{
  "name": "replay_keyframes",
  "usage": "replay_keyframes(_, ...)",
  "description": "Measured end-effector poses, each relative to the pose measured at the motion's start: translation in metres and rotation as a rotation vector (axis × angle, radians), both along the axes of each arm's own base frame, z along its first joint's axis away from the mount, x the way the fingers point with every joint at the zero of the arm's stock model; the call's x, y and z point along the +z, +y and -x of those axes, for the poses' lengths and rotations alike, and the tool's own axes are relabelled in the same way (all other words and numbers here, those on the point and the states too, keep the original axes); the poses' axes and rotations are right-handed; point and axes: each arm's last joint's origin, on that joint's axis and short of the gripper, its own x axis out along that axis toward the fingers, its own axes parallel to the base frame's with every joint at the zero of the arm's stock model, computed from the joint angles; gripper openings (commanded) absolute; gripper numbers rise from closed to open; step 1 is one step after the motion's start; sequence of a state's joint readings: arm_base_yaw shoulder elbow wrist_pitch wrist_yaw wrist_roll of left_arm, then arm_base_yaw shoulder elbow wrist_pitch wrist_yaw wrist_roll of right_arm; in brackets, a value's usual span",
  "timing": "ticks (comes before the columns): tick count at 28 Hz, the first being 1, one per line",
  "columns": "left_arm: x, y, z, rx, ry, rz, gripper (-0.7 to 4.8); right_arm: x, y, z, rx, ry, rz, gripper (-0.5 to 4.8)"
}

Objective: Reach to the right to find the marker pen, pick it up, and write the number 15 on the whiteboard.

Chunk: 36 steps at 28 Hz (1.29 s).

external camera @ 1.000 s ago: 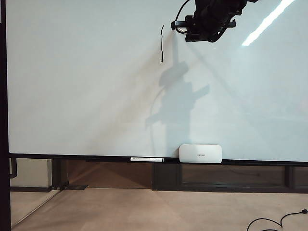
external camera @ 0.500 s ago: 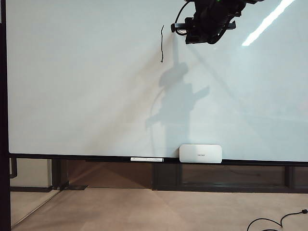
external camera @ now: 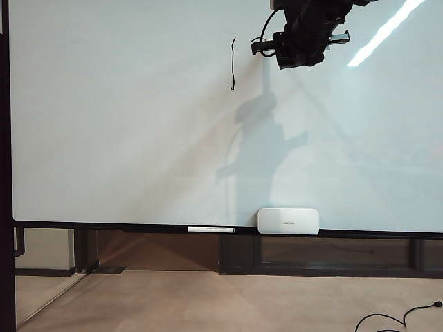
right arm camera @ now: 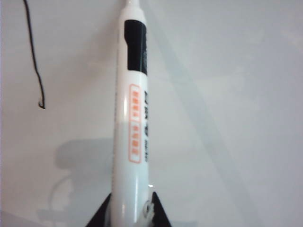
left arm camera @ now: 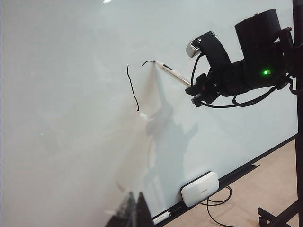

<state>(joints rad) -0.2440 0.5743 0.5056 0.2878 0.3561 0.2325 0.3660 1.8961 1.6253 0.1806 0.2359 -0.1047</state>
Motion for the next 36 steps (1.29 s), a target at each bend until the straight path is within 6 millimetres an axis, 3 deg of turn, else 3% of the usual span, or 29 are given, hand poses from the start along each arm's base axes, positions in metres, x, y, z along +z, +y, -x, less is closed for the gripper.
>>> replay_keyframes(11, 0.000, 0.000, 0.000, 0.001, -0.001, -0.002, -0.05, 0.001, 0.000, 0.003, -0.019, 0.007, -0.002, -0.02)
replay_keyframes(19, 0.000, 0.000, 0.000, 0.001, -0.001, -0.002, -0.05, 0.035, 0.015, 0.028, 0.070, -0.092, -0.049, -0.03)
replay_keyframes(36, 0.000, 0.000, 0.000, 0.001, 0.002, -0.003, -0.05, 0.012, 0.022, 0.016, 0.109, -0.029, -0.026, -0.02)
